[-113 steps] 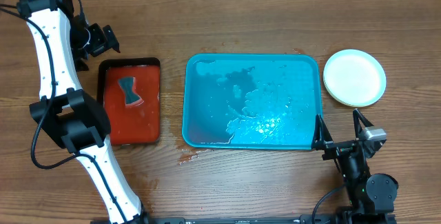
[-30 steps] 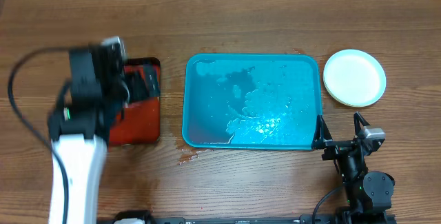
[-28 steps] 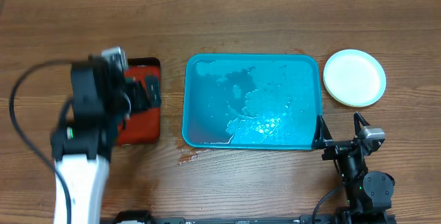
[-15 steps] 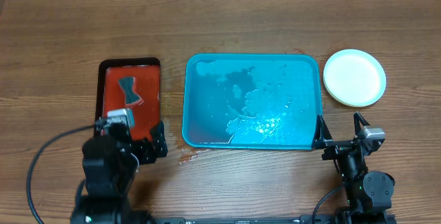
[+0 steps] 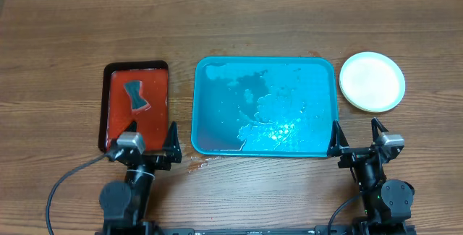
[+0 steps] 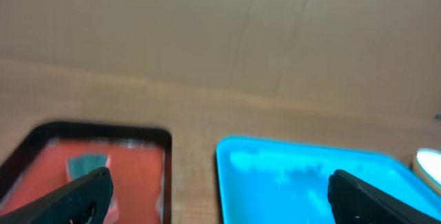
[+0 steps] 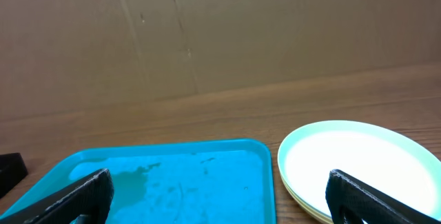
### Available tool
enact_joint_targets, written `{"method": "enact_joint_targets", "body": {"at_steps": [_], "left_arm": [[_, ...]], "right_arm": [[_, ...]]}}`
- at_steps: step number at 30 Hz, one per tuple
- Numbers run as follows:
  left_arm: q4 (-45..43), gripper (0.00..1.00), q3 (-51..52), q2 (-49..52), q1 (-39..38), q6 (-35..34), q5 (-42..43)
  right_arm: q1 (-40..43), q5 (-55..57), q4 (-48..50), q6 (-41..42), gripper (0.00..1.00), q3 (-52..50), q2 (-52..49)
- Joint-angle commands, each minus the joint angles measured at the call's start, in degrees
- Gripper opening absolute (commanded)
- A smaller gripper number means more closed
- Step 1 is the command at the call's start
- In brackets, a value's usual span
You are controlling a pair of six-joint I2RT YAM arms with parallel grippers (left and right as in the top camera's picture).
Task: Clean dirty plates on tray and stack at the side
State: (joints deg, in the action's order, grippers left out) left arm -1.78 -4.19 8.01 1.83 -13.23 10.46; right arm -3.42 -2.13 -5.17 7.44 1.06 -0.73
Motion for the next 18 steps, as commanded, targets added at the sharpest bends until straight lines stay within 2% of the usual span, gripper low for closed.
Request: {"method": "enact_joint_targets", "body": {"at_steps": [1,3,9,13,18], "left_arm": [[-5.09,1.0,4.07,-3.58,-0.37,0.85,-2.4],[-4.28,1.0,3.91,-5.6,-0.37,2.12,-3.65],[-1.73,0.99,3.91,-7.82,-0.5,12.92,-1.4],[5.75,1.0,3.91,-7.76,-0.52,14.27,-2.69],[5.79,1.0,3.91,-7.8,-0.52,14.58,-4.0]], "right_arm": [[-0.22,0.61,0.44,-0.2,1.0,-0.59,0.57],[-0.22,0.61,0.44,-0.2,1.0,-0.59,0.57],[-0.22,0.61,0.44,-0.2,1.0,-0.59,0.57],[-0.22,0.61,0.44,-0.2,1.0,-0.59,0.57],[-0.22,0.61,0.44,-0.2,1.0,-0.59,0.57]]}}
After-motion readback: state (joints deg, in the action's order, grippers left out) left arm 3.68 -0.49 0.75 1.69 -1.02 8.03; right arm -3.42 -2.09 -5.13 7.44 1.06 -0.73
